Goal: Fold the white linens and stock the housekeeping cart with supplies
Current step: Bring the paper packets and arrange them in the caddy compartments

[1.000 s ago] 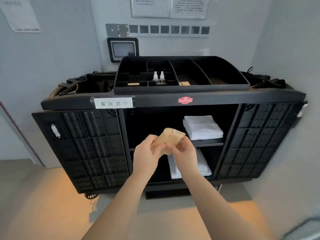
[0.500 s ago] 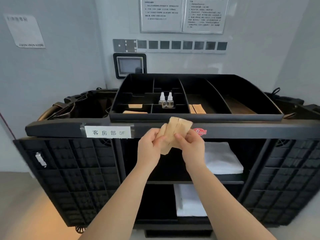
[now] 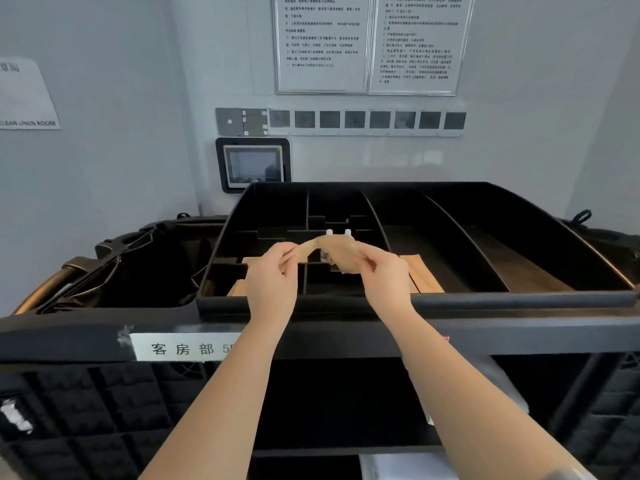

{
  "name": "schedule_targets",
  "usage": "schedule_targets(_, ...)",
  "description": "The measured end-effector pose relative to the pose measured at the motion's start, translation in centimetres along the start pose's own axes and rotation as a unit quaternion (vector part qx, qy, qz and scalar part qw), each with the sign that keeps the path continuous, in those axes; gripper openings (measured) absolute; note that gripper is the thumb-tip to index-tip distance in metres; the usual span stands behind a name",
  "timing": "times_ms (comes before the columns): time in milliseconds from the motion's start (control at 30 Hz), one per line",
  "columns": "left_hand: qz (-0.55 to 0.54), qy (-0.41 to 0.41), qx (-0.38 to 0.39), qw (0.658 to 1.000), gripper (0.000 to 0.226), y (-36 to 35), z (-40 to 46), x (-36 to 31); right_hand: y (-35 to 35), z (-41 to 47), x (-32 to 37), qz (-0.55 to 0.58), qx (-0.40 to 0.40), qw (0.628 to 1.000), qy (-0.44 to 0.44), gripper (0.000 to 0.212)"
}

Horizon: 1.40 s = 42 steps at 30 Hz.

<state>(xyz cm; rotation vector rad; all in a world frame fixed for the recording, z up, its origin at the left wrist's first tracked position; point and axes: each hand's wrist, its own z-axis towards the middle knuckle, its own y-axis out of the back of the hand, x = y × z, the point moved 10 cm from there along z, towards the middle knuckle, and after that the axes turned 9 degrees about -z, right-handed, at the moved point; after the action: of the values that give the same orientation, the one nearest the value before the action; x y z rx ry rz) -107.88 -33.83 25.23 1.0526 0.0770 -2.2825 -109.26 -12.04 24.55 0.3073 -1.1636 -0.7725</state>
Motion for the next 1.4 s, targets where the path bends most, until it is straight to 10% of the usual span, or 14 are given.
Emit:
schedule_targets(233,0.059,-0.005,-0.023,0.998,0.016,-0.5,0.8,2.5,-5.4,3.4,0.5,-0.333,0.18,0.921,0.088,0.033)
schedule_targets(633,0.07,-0.023,-0.013,0.997,0.019,-1.5,0.6,2.5,-9.7,5.6,-1.1,-0.319,0.307,0.892,0.091,0.034)
schedule_targets(833,0.081,-0.075,0.015,0.994,0.017,-3.7,0.3,0.3,-4.1,4.5,0.5,-0.201,0.133,0.961,0.136,0.058)
schedule_targets(1000,0.088,-0.127,0.059,0.986,0.02,-7.9,-0.9,-2.6,-1.6,2.9,1.7,-0.216,0.023,0.953,0.209,0.023)
schedule_targets(1233,0.168,-0.068,0.099,0.978,0.016,-9.6,-0.5,-0.7,-0.5,3.8,-1.9,-0.24,0.037,0.961,0.136,0.018)
schedule_targets(1400,0.279,0.064,0.277,0.917,0.031,-13.1,0.0,0.8,-2.2,4.9,-3.3,-0.319,0.097,0.936,0.112,0.012)
